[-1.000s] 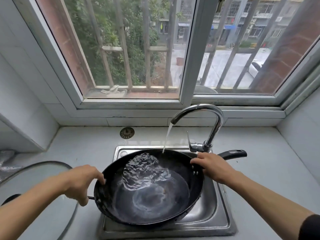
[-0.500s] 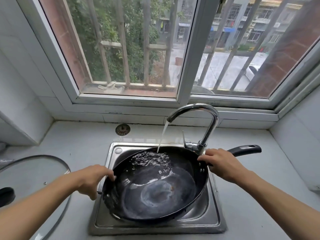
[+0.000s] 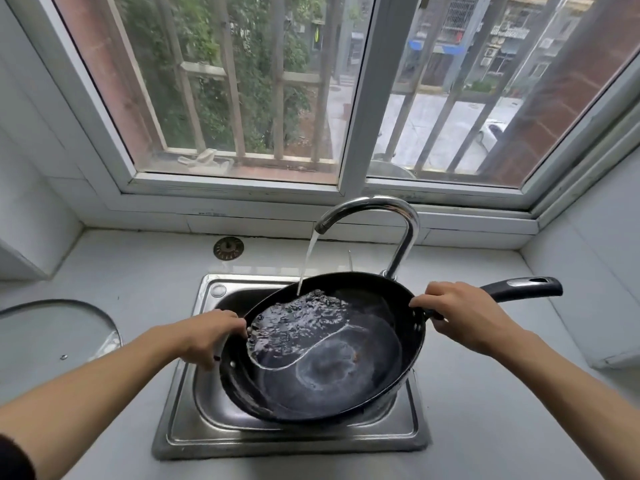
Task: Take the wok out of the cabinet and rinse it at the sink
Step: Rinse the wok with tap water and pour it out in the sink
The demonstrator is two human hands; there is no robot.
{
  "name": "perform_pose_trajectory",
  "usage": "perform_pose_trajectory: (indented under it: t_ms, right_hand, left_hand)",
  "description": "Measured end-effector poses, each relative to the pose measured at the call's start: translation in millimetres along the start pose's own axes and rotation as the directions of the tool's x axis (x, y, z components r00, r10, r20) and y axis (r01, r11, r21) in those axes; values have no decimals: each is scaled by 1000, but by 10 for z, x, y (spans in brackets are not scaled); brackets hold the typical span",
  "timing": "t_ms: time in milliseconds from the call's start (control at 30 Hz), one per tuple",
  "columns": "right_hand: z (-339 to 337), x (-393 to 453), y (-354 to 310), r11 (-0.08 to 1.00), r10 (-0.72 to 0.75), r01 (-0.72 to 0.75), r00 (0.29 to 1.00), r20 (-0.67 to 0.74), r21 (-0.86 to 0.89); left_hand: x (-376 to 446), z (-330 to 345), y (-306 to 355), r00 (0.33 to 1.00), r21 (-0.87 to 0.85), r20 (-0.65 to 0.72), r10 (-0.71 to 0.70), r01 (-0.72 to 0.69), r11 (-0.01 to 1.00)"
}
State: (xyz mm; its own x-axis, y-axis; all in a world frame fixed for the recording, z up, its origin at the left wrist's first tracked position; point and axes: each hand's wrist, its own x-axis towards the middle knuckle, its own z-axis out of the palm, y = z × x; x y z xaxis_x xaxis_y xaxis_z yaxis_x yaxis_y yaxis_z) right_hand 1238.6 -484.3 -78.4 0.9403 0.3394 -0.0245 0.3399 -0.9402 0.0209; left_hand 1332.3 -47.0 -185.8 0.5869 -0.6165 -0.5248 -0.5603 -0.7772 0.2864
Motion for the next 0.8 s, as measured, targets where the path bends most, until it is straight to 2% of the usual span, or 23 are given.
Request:
perform_pose_trajectory:
  t_ms: [367, 667, 800]
  right_hand:
    - [-131, -263, 74, 998, 28, -34, 996, -90, -57]
    - [16, -322, 34, 999, 16, -20, 994, -109, -37]
    - [109, -267, -39, 999, 48, -48, 994, -96, 4]
  left_hand:
    - [229, -55, 185, 998, 137, -35, 44, -39, 990]
    - [143, -85, 82, 982, 220, -181, 59, -18, 975]
    - [50, -124, -16, 967, 190, -255, 28, 22, 982]
